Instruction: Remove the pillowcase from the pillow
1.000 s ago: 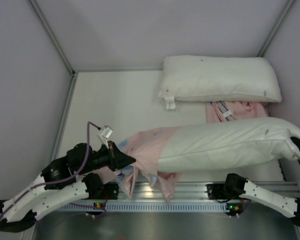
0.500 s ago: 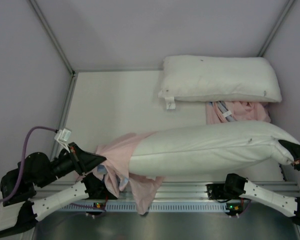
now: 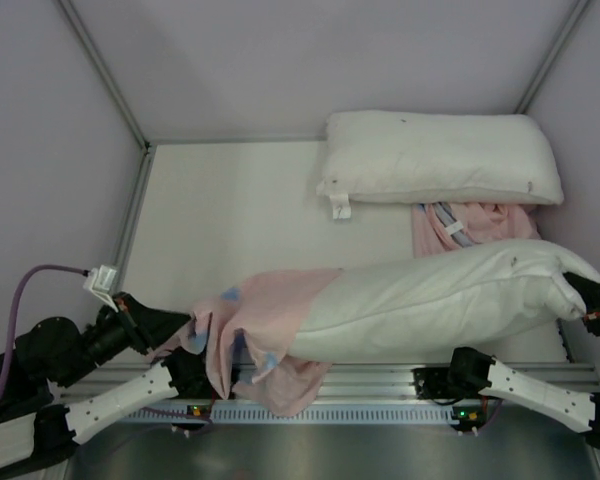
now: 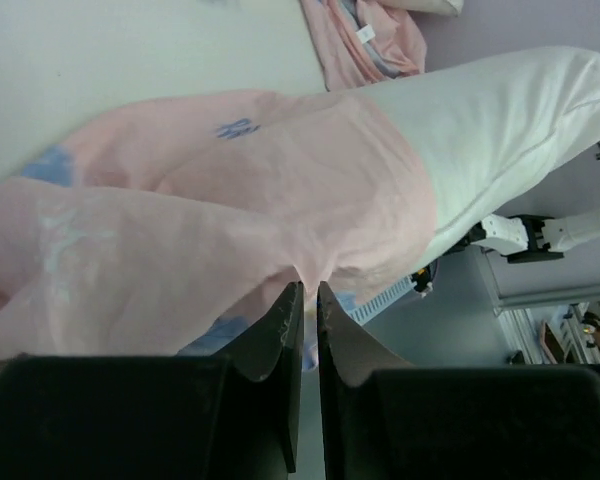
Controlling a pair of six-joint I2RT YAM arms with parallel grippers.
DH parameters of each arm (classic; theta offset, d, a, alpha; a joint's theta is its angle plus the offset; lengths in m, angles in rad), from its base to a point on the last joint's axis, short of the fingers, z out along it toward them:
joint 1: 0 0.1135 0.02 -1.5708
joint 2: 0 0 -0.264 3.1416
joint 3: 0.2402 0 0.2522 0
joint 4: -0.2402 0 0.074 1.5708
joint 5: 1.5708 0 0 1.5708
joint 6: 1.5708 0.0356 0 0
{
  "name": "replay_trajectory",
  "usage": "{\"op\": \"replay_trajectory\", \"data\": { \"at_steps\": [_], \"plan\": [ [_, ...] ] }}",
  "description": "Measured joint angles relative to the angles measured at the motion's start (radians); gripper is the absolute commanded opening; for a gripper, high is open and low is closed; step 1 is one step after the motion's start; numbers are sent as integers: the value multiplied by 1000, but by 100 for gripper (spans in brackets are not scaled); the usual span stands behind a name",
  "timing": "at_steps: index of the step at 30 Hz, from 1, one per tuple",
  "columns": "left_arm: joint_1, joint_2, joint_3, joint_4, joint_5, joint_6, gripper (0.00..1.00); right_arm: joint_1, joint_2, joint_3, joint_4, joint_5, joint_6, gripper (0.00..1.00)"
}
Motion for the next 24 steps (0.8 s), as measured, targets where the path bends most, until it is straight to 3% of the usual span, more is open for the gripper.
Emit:
{"op": "replay_trajectory", "data": {
  "at_steps": [4,9,10,11,12,13,14,15,20,24],
  "plan": [
    [2,3,-77,30,3,16,0,0,-10,20,-3,118,-1,0],
    [3,153,-185,134,48,56,0,0,-13,26,-2,154,2,0],
    [3,198,-196,159,57,64,5,0,-13,26,-2,156,2,0],
    [3,230,-206,185,66,73,22,0,-13,26,-3,159,2,0],
    [3,273,-224,225,90,84,64,-1,-13,26,-3,161,2,0],
    [3,286,-232,240,105,95,76,-1,-13,29,-3,161,2,0],
    [3,300,-254,275,131,108,82,-1,-13,32,-3,161,2,0],
    [3,306,-278,304,170,119,98,-1,-13,36,-5,162,1,0],
    [3,254,-410,407,347,153,99,-1,-13,54,-5,174,-2,0],
    [3,104,-500,486,465,148,99,-1,-13,61,-5,183,-9,0]
  ]
}}
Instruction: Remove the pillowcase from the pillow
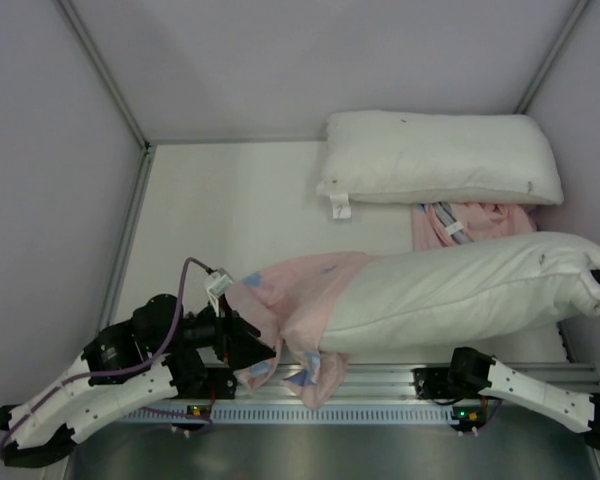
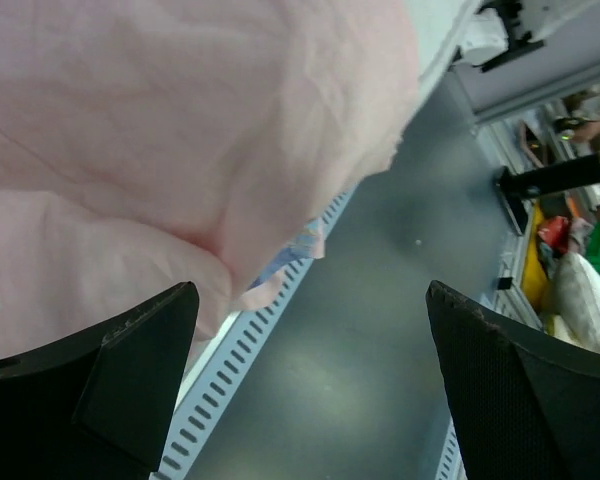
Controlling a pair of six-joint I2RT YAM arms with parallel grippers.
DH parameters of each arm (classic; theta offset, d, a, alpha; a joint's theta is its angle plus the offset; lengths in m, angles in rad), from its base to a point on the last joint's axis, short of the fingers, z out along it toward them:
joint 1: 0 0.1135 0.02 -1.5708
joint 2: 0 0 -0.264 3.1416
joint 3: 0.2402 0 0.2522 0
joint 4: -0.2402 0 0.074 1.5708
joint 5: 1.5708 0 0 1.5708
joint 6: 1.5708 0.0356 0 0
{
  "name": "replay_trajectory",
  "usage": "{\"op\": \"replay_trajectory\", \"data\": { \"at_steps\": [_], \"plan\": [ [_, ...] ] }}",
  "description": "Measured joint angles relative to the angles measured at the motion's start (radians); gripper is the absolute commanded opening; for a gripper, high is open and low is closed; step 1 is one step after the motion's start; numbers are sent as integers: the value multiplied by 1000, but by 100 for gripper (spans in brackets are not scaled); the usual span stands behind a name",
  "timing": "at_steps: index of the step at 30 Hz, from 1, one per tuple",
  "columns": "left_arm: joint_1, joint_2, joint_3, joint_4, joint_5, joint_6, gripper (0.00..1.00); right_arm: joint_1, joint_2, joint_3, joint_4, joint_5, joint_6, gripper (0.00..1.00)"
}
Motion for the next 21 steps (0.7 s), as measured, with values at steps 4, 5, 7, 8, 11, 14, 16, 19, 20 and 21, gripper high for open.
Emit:
{"op": "replay_trajectory", "data": {
  "at_steps": [4,5,7,8,11,14,16,19,20,21],
  "plan": [
    [-1,-44,-71,94,63,-20,99,1,0,-1,0,4,0,0],
    [0,-30,-93,105,64,-26,99,1,0,-5,1,5,1,0],
    [0,7,-132,112,53,-40,99,1,0,-12,2,8,3,0],
    [-1,22,-146,110,38,-50,99,1,0,-15,1,8,4,0],
    [-1,25,-160,110,-27,-86,99,1,0,-21,3,10,8,0],
    [-1,-3,-161,121,-109,-126,99,1,0,-26,4,12,10,0],
    [-1,-5,-168,132,-154,-149,99,1,0,-26,4,12,11,0],
    [-1,16,-193,140,-194,-175,99,2,0,-26,4,12,11,0],
    [-1,28,-198,140,-199,-180,99,2,0,-26,4,13,11,0],
    [-1,44,-202,140,-204,-183,99,2,0,-26,4,13,11,0]
  ]
}}
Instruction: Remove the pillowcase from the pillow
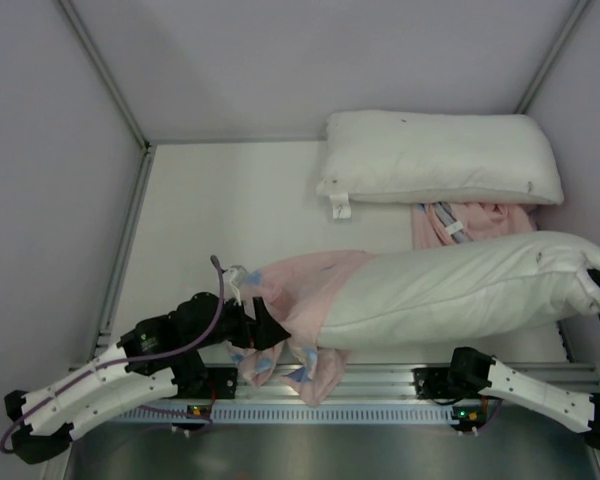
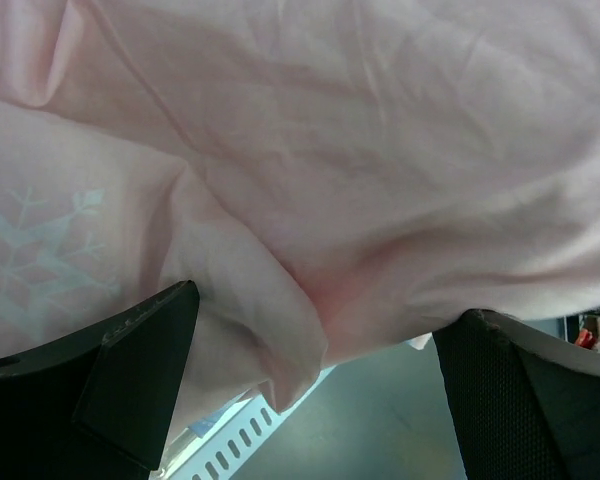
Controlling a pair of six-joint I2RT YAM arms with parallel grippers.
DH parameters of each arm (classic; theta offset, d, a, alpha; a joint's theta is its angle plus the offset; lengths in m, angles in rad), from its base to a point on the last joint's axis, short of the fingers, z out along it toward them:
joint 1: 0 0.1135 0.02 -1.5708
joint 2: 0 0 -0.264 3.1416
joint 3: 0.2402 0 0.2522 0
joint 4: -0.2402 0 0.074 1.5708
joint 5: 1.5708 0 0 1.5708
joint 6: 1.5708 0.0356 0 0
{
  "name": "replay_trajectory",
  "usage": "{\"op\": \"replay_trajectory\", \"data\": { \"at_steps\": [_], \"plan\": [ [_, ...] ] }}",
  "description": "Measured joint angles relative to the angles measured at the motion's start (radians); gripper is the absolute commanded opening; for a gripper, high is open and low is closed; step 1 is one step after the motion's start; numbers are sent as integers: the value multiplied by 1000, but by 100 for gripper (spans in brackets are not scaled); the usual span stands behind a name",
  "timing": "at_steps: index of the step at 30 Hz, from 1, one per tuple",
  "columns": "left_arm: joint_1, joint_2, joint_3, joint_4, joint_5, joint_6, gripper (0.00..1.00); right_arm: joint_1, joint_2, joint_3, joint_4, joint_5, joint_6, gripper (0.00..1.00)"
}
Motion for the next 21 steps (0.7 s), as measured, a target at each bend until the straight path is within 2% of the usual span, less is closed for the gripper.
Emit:
{"op": "replay_trajectory", "data": {
  "at_steps": [6,9,10,11,13,14,15,18,21],
  "plan": [
    [0,52,-3,1,-8,-3,99,1,0,-14,2,8,4,0],
    [0,64,-3,2,-12,-5,89,1,0,-21,4,10,8,0],
    [0,69,-3,4,-14,-8,83,2,0,-24,4,11,10,0],
    [0,73,-3,7,-15,-10,64,2,0,-26,3,11,12,0],
    [0,77,-5,14,-16,-18,44,3,0,-26,3,11,16,0],
    [0,77,-5,19,-15,-20,37,3,0,-26,3,11,16,0],
    [0,76,-6,25,-14,-26,20,3,0,-26,3,10,17,0],
    [0,63,-6,37,-17,-29,0,3,0,-26,3,10,19,0],
    [0,42,-5,41,-16,-26,0,3,0,-26,3,10,19,0]
  ]
}}
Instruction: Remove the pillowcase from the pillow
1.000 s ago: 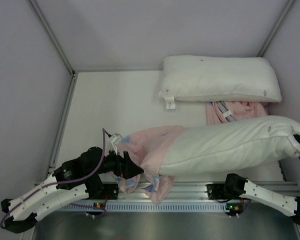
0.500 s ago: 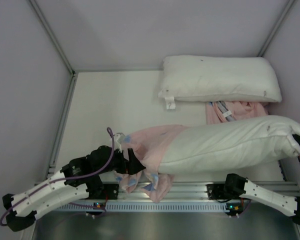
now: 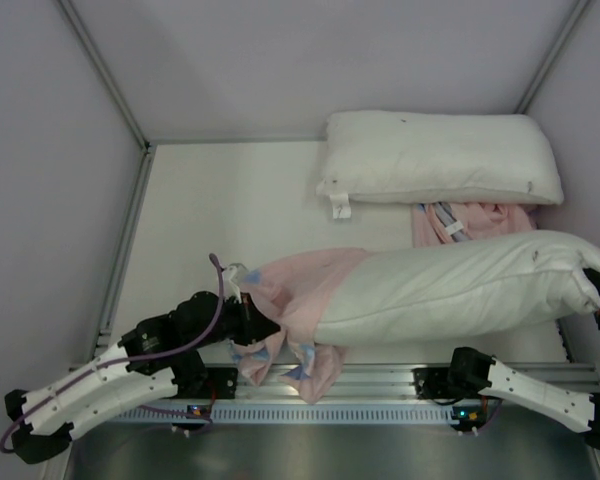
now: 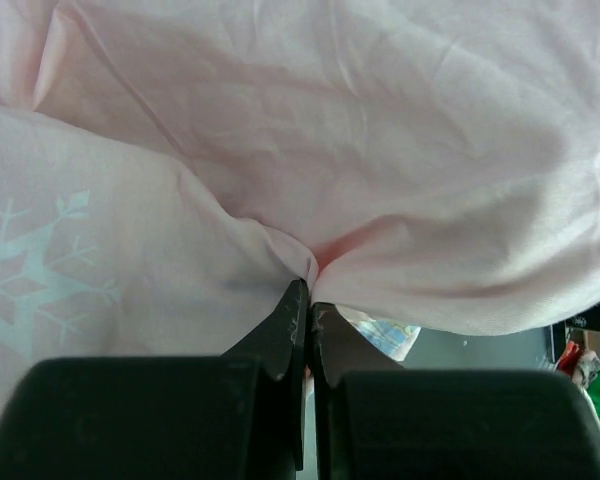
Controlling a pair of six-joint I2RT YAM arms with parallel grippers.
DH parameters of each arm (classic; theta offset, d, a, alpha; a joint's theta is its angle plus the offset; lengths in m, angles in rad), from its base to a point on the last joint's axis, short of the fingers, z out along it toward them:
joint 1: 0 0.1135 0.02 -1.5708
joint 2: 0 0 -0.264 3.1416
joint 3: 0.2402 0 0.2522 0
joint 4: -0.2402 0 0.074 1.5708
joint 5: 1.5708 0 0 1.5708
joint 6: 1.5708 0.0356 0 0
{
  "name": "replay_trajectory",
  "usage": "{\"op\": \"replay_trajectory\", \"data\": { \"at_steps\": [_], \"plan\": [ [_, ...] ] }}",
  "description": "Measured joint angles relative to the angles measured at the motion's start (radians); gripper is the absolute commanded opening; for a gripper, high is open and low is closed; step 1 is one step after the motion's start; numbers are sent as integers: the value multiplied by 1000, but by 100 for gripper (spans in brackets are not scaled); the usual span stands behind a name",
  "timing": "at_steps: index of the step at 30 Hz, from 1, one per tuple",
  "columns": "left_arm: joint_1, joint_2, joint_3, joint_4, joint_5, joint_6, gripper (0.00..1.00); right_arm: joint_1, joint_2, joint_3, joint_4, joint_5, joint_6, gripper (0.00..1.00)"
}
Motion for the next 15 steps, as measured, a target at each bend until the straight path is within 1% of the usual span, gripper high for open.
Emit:
{"op": "replay_trajectory", "data": {
  "at_steps": [5,8,10,15],
  "plan": [
    [0,-32,32,-29,-17,3,0,0,0,0,0,0,-1,0],
    [0,-62,132,-97,-65,18,0,0,0,0,0,0,-2,0],
    [0,-89,227,-151,-114,34,0,0,0,0,0,0,-4,0],
    [0,-110,569,-328,-298,110,0,1,0,1,0,-14,-3,0]
  ]
}}
